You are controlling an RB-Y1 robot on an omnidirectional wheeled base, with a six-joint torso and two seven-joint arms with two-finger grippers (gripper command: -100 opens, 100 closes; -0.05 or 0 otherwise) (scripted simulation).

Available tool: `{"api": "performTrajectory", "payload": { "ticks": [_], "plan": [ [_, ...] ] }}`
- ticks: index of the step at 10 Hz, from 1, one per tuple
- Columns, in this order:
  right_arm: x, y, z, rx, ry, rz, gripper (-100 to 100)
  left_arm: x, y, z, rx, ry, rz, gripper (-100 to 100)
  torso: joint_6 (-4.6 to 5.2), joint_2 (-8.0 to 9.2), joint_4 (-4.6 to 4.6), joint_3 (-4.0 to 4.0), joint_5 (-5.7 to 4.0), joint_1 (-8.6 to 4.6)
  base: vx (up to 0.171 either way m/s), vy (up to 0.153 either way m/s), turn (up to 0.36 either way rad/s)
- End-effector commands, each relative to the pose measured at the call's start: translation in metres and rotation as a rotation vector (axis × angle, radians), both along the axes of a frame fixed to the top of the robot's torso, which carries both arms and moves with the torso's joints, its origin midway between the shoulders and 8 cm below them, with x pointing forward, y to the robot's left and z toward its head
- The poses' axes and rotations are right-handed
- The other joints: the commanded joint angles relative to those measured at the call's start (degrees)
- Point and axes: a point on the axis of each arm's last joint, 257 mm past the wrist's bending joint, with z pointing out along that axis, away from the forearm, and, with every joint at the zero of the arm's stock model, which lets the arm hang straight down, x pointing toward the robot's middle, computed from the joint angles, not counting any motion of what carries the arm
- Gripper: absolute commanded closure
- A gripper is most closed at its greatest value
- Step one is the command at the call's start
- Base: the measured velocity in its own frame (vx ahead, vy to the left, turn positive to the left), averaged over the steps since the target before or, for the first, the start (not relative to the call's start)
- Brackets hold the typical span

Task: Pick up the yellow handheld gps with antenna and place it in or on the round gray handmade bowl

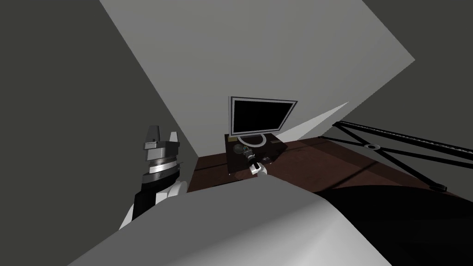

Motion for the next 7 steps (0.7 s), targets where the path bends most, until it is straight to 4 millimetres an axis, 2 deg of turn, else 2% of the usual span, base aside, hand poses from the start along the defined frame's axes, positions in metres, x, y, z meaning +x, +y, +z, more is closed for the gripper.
{"api": "performTrajectory", "payload": {
  "ticks": [1,3,5,6,7],
  "plan": [
    [0.016,0.005,0.017,0.024,-0.029,-0.013,100,0.000,0.000,0.000,0.000,0.000,0.000,0,0.00,0.00,0.00,0.00,0.00,0.00,0.097,0.146,-0.016],
    [0.026,0.019,0.027,0.060,-0.045,-0.019,100,0.000,0.000,0.000,0.000,0.000,0.000,0,-0.03,-0.09,-0.06,-0.07,-0.01,0.20,0.095,0.122,-0.002],
    [0.025,0.019,0.028,0.057,-0.045,-0.017,100,0.000,0.000,0.000,0.000,0.000,0.000,0,0.08,0.13,-0.06,0.03,-0.09,-0.23,0.024,0.031,0.006],
    [0.026,0.019,0.029,0.058,-0.046,-0.016,-100,0.000,0.000,0.000,0.000,0.000,0.000,0,0.13,0.26,-0.04,0.10,-0.12,-0.40,0.005,0.006,0.001],
    [0.026,0.019,0.029,0.058,-0.046,-0.016,-100,0.000,0.000,0.000,0.000,0.000,0.000,0,0.14,0.33,-0.02,0.14,-0.13,-0.48,0.000,0.000,0.000]
  ]
}}
